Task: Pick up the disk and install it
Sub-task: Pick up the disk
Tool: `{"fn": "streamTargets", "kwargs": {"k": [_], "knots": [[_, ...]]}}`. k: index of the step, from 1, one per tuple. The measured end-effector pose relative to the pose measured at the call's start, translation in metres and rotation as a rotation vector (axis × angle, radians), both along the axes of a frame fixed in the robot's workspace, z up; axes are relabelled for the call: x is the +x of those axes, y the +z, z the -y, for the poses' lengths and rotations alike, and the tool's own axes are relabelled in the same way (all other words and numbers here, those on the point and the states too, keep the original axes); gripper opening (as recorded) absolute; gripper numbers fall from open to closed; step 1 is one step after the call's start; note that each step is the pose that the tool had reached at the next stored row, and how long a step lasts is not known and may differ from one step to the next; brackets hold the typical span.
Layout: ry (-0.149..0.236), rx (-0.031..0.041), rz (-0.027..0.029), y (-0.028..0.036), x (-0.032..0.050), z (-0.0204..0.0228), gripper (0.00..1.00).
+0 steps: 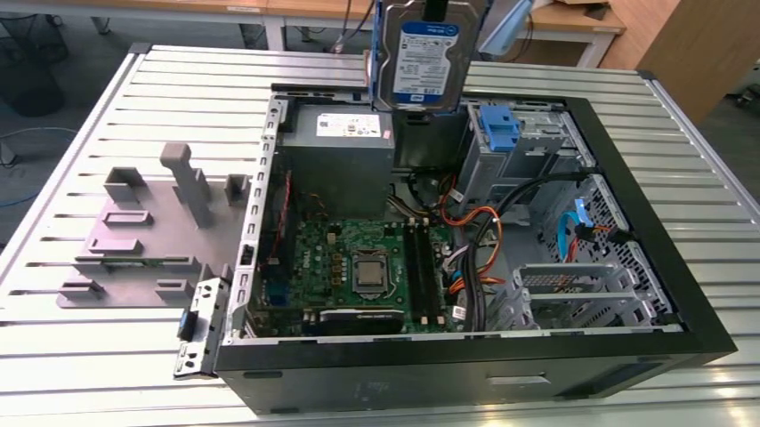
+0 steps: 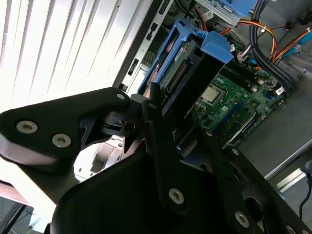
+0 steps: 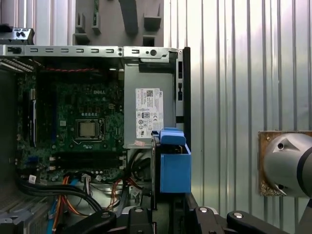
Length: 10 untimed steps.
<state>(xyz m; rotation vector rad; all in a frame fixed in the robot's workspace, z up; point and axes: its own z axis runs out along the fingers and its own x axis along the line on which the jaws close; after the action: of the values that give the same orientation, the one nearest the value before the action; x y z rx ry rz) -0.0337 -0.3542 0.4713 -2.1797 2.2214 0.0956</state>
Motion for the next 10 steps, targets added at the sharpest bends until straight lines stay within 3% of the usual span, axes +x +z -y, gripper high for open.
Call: {"fn": "streamTargets", "kwargs": {"k": [10], "knots": [[0.000, 0.0000, 0.0000, -0.0010, 0.0066, 0.0235, 0.35]]}}
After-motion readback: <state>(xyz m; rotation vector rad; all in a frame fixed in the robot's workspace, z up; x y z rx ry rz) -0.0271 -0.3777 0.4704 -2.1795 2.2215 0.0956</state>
